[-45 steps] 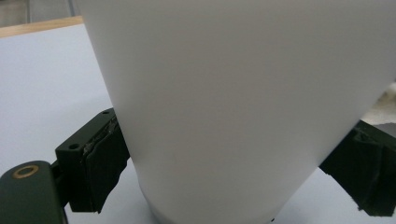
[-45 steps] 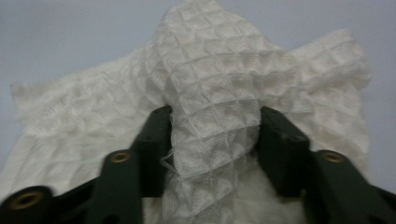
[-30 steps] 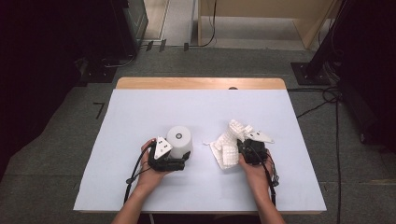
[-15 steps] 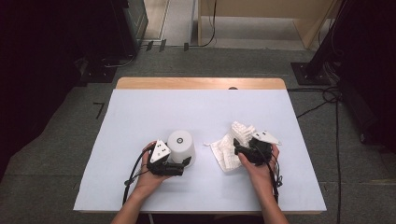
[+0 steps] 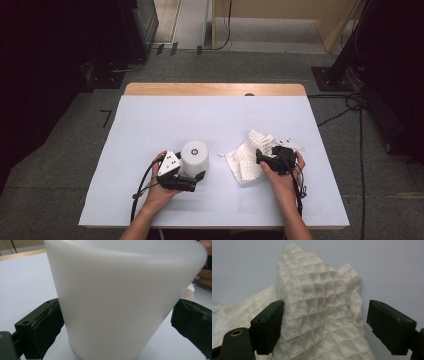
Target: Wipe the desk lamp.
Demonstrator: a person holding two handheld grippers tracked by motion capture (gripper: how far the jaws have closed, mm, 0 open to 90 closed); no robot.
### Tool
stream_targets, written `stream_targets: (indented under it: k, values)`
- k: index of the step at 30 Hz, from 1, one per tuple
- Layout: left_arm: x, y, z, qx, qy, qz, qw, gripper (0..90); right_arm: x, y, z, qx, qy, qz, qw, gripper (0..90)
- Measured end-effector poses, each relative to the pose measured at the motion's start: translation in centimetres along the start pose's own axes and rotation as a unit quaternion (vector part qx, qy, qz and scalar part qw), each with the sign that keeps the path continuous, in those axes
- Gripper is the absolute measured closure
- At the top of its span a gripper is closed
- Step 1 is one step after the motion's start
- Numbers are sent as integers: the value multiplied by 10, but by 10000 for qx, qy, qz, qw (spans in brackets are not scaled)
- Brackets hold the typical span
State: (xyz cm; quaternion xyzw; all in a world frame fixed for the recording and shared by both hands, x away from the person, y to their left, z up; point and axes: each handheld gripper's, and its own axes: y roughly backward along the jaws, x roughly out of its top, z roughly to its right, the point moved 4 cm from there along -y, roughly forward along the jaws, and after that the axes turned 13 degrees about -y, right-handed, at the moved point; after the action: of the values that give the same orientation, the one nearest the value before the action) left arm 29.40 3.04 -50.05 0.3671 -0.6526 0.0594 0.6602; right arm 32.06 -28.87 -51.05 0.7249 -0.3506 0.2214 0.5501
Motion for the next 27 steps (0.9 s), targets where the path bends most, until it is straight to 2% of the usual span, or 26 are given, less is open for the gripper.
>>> stream_targets:
  k: [3, 5, 6, 7, 8, 10, 13, 14, 17, 18, 19, 20, 21, 22, 23, 25, 26, 27]
  values:
    - [1, 3, -2, 13, 70, 113, 9999, 0, -8, -7, -1, -118, 114, -262, 9995, 244]
    - [1, 3, -3, 46, 112, 127, 9998, 0, -11, -8, -4, -199, 260, -259, 9991, 313]
    - [1, 3, -3, 46, 112, 127, 9998, 0, -11, -8, -4, -199, 260, -259, 9991, 313]
    - [1, 3, -3, 61, 105, 114, 9999, 0, -11, -8, -5, -200, 308, -236, 9990, 368]
    - [1, 2, -3, 88, 110, 114, 9998, 0, -12, -6, -8, -120, 244, -243, 9993, 470]
    - [1, 1, -2, 159, 116, 82, 9998, 0, -12, -5, -10, 24, 330, -205, 9992, 637]
    - [1, 0, -4, 259, 160, 20, 9995, 0, -12, -3, -12, 213, 332, -209, 9990, 740]
    - [1, 0, -4, 259, 160, 20, 9995, 0, -12, -1, -14, 359, 306, -209, 9987, 749]
    - [3, 1, -3, 326, 185, 70, 9993, 0, -10, 7, -24, 1003, 248, -187, 9945, 755]
    - [4, 1, -3, 311, 201, 98, 9993, 0, -10, 9, -27, 1248, 177, -225, 9918, 756]
    - [4, 1, -3, 300, 218, 117, 9992, 0, -9, 13, -32, 1543, 107, -287, 9876, 755]
    - [4, 1, -3, 295, 220, 115, 9993, 0, -9, 15, -36, 1649, 163, -256, 9858, 755]
    - [3, 1, -3, 296, 222, 102, 9993, 0, -10, 16, -40, 1648, 303, -281, 9855, 752]
    - [3, 0, -3, 296, 223, 85, 9993, 0, -10, 15, -41, 1550, 408, -278, 9867, 745]
    - [2, 0, -3, 289, 216, 63, 9993, 0, -11, 14, -41, 1333, 514, -245, 9894, 728]
    - [1, -1, -3, 295, 206, 36, 9993, 0, -12, 7, -33, 674, 614, -257, 9955, 685]
    - [1, 0, -3, 296, 199, 36, 9994, 0, -12, 4, -27, 395, 614, -285, 9969, 638]
    - [1, -1, -3, 301, 197, 40, 9993, 0, -12, 2, -21, 205, 576, -302, 9977, 550]
